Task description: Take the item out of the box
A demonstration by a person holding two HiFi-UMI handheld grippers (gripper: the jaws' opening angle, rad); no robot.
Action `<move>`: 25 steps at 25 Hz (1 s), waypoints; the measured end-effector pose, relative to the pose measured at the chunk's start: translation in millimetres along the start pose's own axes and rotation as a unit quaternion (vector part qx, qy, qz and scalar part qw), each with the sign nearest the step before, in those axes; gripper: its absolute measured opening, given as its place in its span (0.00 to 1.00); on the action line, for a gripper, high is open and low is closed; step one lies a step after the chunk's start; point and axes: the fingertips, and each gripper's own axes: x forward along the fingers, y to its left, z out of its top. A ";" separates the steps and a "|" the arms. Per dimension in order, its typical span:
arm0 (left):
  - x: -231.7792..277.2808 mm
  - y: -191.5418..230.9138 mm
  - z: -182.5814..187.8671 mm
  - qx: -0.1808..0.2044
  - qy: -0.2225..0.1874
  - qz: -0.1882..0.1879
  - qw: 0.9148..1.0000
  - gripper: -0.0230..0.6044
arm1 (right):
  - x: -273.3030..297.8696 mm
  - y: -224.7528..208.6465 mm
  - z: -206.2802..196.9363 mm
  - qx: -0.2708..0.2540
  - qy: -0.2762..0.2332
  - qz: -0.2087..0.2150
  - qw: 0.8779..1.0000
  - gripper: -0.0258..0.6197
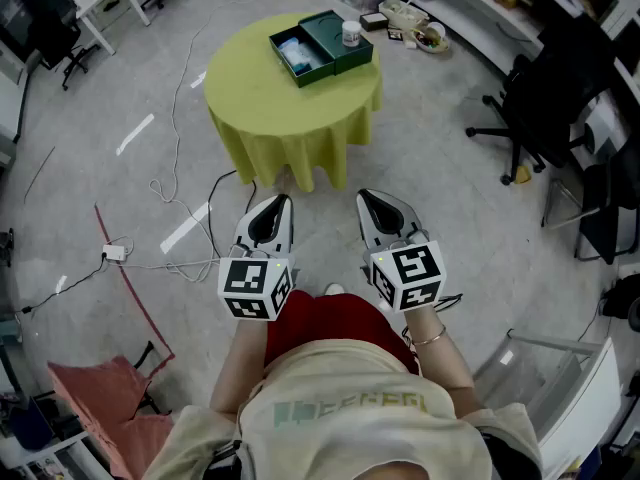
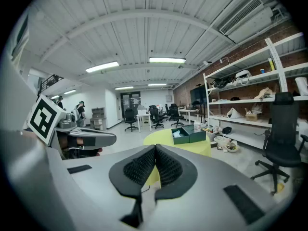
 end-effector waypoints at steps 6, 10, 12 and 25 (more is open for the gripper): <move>-4.0 -2.0 -3.7 0.002 0.003 -0.002 1.000 0.09 | -0.8 4.0 -5.0 0.006 0.000 0.003 1.000 0.10; -3.2 -4.2 -0.5 0.003 0.002 -0.002 1.000 0.09 | 0.8 -0.6 -2.3 0.008 0.000 0.004 1.000 0.10; -2.9 -5.4 1.6 0.004 0.002 0.000 1.000 0.09 | 0.3 -3.0 -0.7 0.008 -0.001 0.003 1.000 0.10; 21.0 0.4 5.6 0.004 0.009 0.001 1.000 0.09 | 19.1 -20.0 3.9 0.018 0.004 0.002 1.000 0.10</move>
